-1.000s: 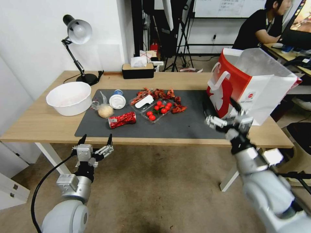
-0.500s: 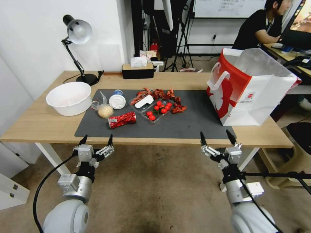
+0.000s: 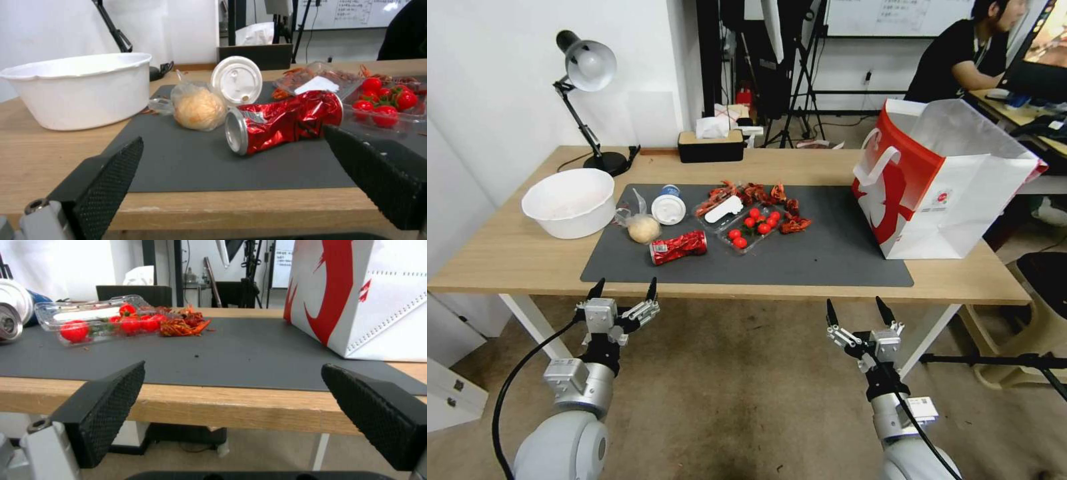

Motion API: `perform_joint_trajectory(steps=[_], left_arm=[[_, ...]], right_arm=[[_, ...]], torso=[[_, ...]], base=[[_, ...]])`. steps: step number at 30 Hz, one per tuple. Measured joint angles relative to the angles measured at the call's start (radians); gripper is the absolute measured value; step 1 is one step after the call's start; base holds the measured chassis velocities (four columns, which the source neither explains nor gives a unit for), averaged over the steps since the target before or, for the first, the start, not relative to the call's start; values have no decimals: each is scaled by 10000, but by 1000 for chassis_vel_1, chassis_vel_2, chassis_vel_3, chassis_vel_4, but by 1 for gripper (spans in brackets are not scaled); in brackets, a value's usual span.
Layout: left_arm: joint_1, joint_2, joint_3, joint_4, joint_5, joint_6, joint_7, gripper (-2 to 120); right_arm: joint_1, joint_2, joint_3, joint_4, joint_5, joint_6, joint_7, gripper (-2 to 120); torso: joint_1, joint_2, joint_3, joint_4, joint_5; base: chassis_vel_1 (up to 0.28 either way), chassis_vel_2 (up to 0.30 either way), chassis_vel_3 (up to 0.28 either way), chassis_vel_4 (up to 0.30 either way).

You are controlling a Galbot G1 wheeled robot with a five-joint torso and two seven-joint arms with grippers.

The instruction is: Pick up the trash from the table and place it into the takeout bag.

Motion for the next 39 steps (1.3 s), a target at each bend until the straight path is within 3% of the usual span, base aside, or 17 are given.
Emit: perform_joint_trajectory(steps=[5,13,16,19,35,37,39], left_arm=[[-14,67,8,47,-12,-56,15,100],[-299,535,103,440,-198,-364,633,100],[-674,918,86,832,-276,-514,1069,100],[-1438,1717,111,1586,-732,-732,1664,100],[-3009,3266,375,2711,-1726,-812,2682,100],[-3677,3944,628,3298,-2329,-666,3420,100],[-3856,4117,714,3509,-2452,-631,3614,100]], right_arm=[[34,53,-7,0,3,0,-1,98],[123,86,-6,38,16,-32,-19,98],[168,93,-8,64,13,-50,-26,98],[230,97,-11,105,0,-100,-30,97],[302,91,13,208,-1,-270,-29,97],[363,90,34,229,-1,-320,-26,97],[383,90,42,230,-1,-328,-23,97]], torso=[[0,0,0,0,0],[-1,0,0,0,0],[0,0,0,0,-2],[0,0,1,1,-4],[0,-1,1,-4,1],[0,-1,1,0,-1],[1,0,1,-2,1]], base=[[0,0,0,0],[0,0,0,0],[0,0,0,0],[0,0,0,0],[0,0,0,0],[0,0,0,0],[0,0,0,0]])
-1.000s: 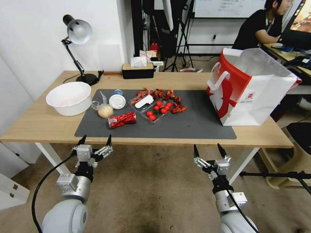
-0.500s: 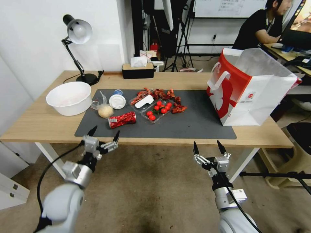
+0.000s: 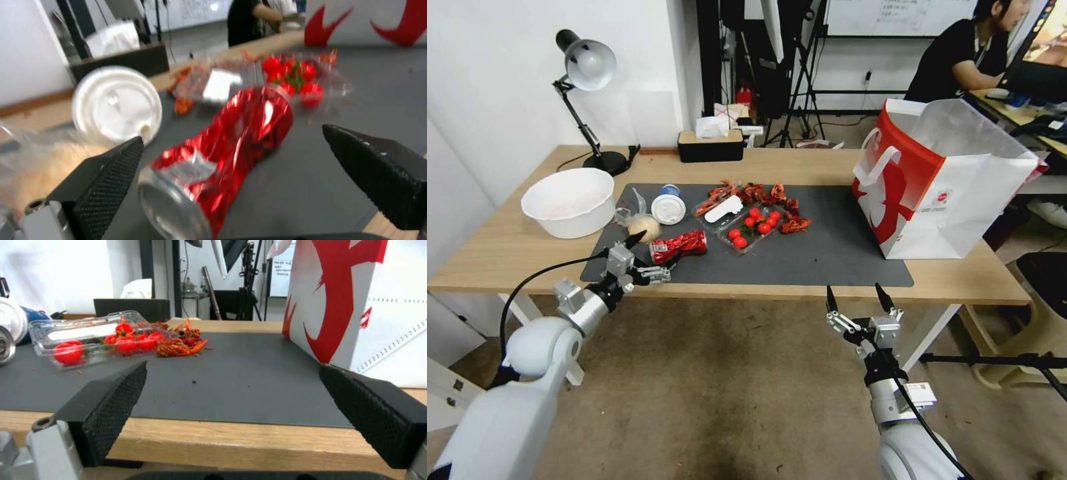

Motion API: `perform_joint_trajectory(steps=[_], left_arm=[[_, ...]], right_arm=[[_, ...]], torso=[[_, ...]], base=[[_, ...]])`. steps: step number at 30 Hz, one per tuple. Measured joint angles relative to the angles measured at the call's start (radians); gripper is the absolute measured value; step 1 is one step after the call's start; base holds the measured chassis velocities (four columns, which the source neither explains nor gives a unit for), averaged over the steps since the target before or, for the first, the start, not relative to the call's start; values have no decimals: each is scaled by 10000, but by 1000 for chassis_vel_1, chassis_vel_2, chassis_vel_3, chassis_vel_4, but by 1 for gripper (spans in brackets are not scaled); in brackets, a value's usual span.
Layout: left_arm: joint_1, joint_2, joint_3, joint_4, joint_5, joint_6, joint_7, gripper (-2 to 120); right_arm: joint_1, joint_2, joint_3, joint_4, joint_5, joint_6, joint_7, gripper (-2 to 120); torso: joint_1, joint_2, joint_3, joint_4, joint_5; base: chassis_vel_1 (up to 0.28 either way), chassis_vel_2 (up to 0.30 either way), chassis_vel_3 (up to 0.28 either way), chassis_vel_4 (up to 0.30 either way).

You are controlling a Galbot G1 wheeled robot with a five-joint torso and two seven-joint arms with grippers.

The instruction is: Pick up the trash from the table and place it into the takeout bag.

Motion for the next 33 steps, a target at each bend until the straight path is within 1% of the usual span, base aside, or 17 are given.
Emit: perform_joint_trajectory(steps=[2,3,5,6,7,8,9,16,18,19,21,22,25,26,28,31,33], left_arm=[[-319,280,167,424,-145,48,401,100],[-319,280,167,424,-145,48,401,100],[-860,736,563,1246,-260,185,1094,100],[-1087,883,735,1569,-269,243,1212,100],[-1087,883,735,1569,-269,243,1212,100],[-1504,1063,960,2090,-231,320,1387,100],[-1675,1138,1051,2265,-209,353,1416,100],[-2149,1491,1389,2684,-150,731,1872,97],[-2208,1573,1410,2709,-135,759,1976,89],[-2208,1573,1410,2709,-135,759,1976,89],[-2225,1621,1410,2711,-123,762,1999,79],[-2225,1621,1410,2711,-123,762,1999,79],[-2202,1686,1377,2713,-86,762,2049,64],[-2202,1686,1377,2713,-86,762,2049,64],[-2176,1705,1356,2731,-42,761,2084,54],[-2145,1727,1340,2733,-30,736,2106,49],[-2132,1735,1331,2728,-28,724,2115,49]], right_arm=[[28,-1,13,0,0,-18,7,97],[28,-1,13,0,0,-18,7,97],[65,19,23,-43,3,-29,15,97],[77,33,23,-67,3,-32,17,97],[77,33,23,-67,3,-32,17,97],[106,38,18,-84,4,-35,21,97],[123,32,18,-84,5,-39,23,97],[192,17,34,-89,16,-55,58,96],[186,23,39,-108,17,-54,64,96],[186,23,39,-108,17,-54,64,96],[156,31,40,-112,16,-52,64,96],[156,31,40,-112,16,-52,64,96],[144,41,40,-116,12,-47,66,95],[144,41,40,-116,12,-47,66,95],[145,36,42,-116,9,-46,70,95],[143,31,42,-115,4,-46,72,95],[141,30,42,-112,0,-46,73,95]], torso=[[0,0,1,1,-5],[0,0,1,1,-5],[0,0,1,2,-5],[0,0,1,2,-1],[0,0,1,2,-1],[1,0,1,2,-3],[1,0,1,1,-1],[0,0,0,2,-2],[0,0,-1,1,-1],[0,0,-1,1,-1],[0,0,-1,2,-1],[0,0,-1,2,-1],[0,2,-1,1,0],[0,2,-1,1,0],[0,2,-1,2,-2],[0,2,-1,0,-1],[0,2,-1,0,-1]], base=[[0,0,0,0],[0,0,0,0],[0,0,0,0],[0,0,0,0],[0,0,0,0],[0,0,0,0],[0,0,0,0],[0,0,0,0],[0,0,0,0],[0,0,0,0],[0,0,0,0],[0,0,0,0],[0,0,0,0],[0,0,0,0],[0,0,0,0],[0,0,0,0],[0,0,0,0]])
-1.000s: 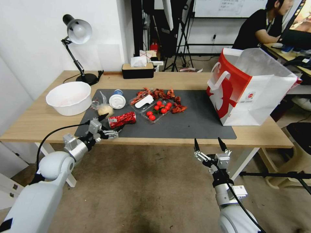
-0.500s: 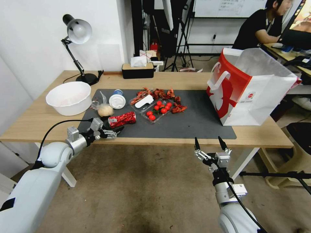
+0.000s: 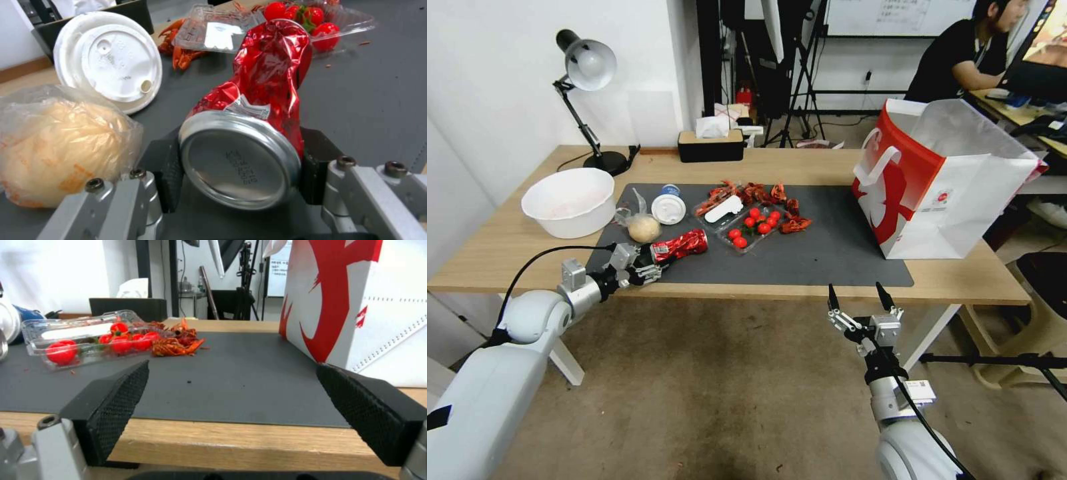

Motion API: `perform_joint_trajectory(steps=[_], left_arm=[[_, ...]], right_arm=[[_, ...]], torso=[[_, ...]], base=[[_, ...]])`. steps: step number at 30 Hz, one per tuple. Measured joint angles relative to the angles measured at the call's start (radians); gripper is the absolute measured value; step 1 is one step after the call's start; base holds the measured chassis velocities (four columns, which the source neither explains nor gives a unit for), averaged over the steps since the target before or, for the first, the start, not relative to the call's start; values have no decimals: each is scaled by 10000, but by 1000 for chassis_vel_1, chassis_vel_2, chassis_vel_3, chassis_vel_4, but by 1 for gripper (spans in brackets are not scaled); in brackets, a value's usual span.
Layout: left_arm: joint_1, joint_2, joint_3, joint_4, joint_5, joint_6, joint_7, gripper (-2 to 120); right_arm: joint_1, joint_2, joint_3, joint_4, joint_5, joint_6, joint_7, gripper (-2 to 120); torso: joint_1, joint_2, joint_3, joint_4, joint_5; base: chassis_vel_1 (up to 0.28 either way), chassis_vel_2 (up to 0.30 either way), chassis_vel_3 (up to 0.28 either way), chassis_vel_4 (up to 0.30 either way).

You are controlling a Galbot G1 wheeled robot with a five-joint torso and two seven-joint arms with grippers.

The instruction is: Pick up the trash from the table and place it into the takeout bag.

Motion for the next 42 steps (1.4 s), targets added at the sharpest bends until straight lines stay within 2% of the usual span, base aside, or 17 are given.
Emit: perform_joint_trajectory(steps=[9,14,17,18,22,23,25,26,28,29,31,33,34,36,39,40,42], left_arm=[[-168,278,185,-597,-549,-242,-12,49],[-873,468,962,-1013,-1355,-408,-202,49],[-1788,676,1957,-1064,-2061,-591,-552,49],[-1788,676,1957,-1064,-2061,-591,-552,49],[-3398,865,3534,-830,-2753,-658,-953,49],[-3398,865,3534,-830,-2753,-658,-953,49],[-4324,807,4500,-718,-3158,-677,-1128,49],[-4324,807,4500,-718,-3158,-677,-1128,49],[-5304,562,5546,-586,-3522,-676,-1385,49],[-5304,562,5546,-586,-3522,-676,-1385,49],[-6109,288,6334,-485,-3840,-668,-1603,49],[-6947,-143,7088,-327,-4125,-622,-1823,49],[-6947,-143,7088,-327,-4125,-622,-1823,49],[-7697,-613,7739,-106,-4392,-591,-2047,49],[-8303,-983,8241,141,-4580,-553,-2168,49],[-8647,-1185,8529,301,-4661,-531,-2207,49],[-8963,-1396,8799,488,-4707,-509,-2221,49]], right_arm=[[-13,6,4,55,-7,0,9,95],[9,-34,-1,46,-6,-4,19,95],[19,-60,19,69,-7,-32,33,95],[19,-60,19,69,-7,-32,33,95],[-19,-46,133,106,-20,-68,38,95],[-19,-46,133,106,-20,-68,38,95],[-38,-35,178,117,-54,-84,40,95],[-38,-35,178,117,-54,-84,40,95],[-47,-30,230,161,-72,-117,44,95],[-47,-30,230,161,-72,-117,44,95],[-46,-47,251,202,-76,-168,50,95],[-26,-97,273,219,-82,-211,59,95],[-26,-97,273,219,-82,-211,59,95],[4,-137,282,220,-89,-234,72,95],[14,-165,295,221,-94,-248,85,95],[18,-178,296,222,-98,-251,87,95],[20,-199,297,223,-100,-252,88,95]], torso=[[0,0,0,3,1],[0,0,0,1,-1],[1,0,1,4,-2],[1,0,1,4,-2],[0,-1,2,2,-1],[0,-1,2,2,-1],[0,0,1,4,7],[0,0,1,4,7],[0,-1,2,0,-3],[0,-1,2,0,-3],[-1,-1,1,-2,10],[0,-2,2,0,-2],[0,-2,2,0,-2],[-1,-1,2,3,8],[0,-2,2,-2,-1],[0,-1,1,0,11],[0,-1,2,2,2]], base=[[0,0,0,0],[0,0,0,0],[0,0,0,0],[0,0,0,0],[0,0,0,0],[0,0,0,0],[0,0,0,0],[0,0,0,0],[0,0,0,0],[0,0,0,0],[0,0,0,0],[0,0,0,0],[0,0,0,0],[0,0,0,0],[0,0,0,0],[0,0,0,0],[0,0,0,0]])
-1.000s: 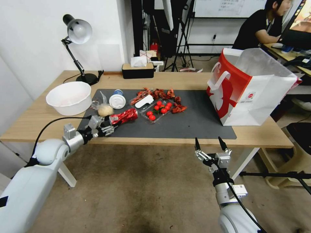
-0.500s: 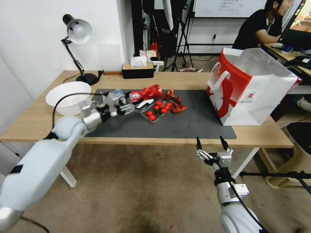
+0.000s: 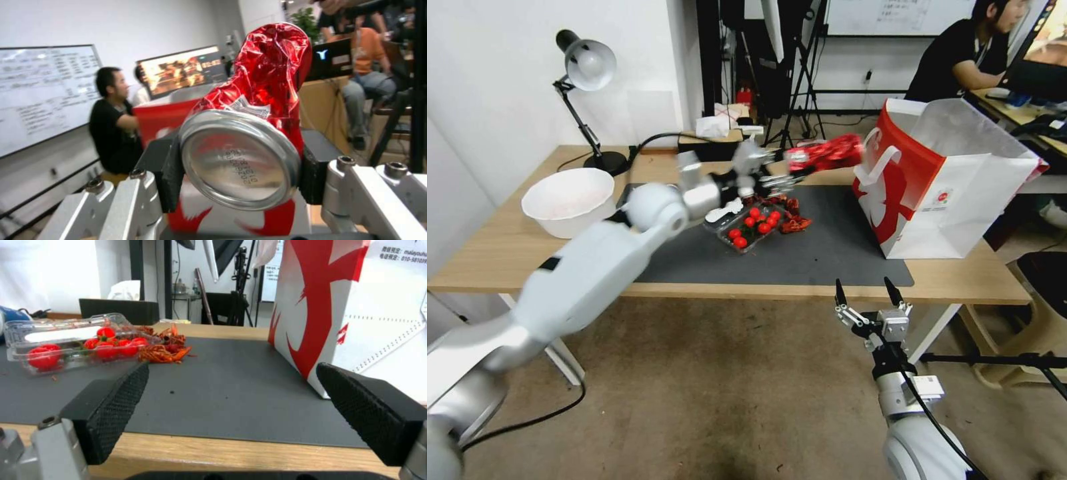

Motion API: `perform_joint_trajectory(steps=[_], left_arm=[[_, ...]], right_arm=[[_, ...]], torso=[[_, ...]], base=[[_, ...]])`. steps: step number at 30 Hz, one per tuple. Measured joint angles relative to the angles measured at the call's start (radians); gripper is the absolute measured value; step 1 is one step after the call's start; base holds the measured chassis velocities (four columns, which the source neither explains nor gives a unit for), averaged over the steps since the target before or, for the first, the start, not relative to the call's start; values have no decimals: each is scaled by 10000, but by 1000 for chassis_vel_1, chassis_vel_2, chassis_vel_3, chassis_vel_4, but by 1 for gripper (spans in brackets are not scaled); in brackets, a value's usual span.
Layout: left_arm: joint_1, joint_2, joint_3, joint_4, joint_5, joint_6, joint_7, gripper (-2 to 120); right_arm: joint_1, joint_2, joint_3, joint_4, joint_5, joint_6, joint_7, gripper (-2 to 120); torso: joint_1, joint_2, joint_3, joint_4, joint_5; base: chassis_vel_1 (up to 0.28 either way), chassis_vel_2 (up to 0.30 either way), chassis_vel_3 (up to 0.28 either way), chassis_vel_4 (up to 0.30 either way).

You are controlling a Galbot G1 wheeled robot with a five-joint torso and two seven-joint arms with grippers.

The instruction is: Pick up the trash from the table and place it into the takeout bag.

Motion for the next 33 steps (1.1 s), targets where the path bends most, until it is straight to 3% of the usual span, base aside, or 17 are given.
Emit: perform_joint_trajectory(steps=[3,16,24,33], left_arm=[[-906,-634,647,595,-185,7,-31,49],[-2108,-1667,1433,1692,-575,13,-117,49],[-2849,-3263,1655,3541,-604,-39,-116,49],[-3226,-4404,1577,5083,-518,-136,-104,49]], right_arm=[[33,-58,3,-33,-5,-5,3,95],[68,-60,-41,-113,-19,-10,5,96],[-46,-6,-57,-114,-53,-2,4,100],[-223,44,7,-79,-81,56,5,100]], torso=[[-1,0,-1,1,1],[0,-1,-1,2,-2],[0,0,-1,-1,2],[-1,0,-1,0,0]], base=[[0,0,0,0],[0,0,0,0],[0,0,0,0],[0,0,0,0]])
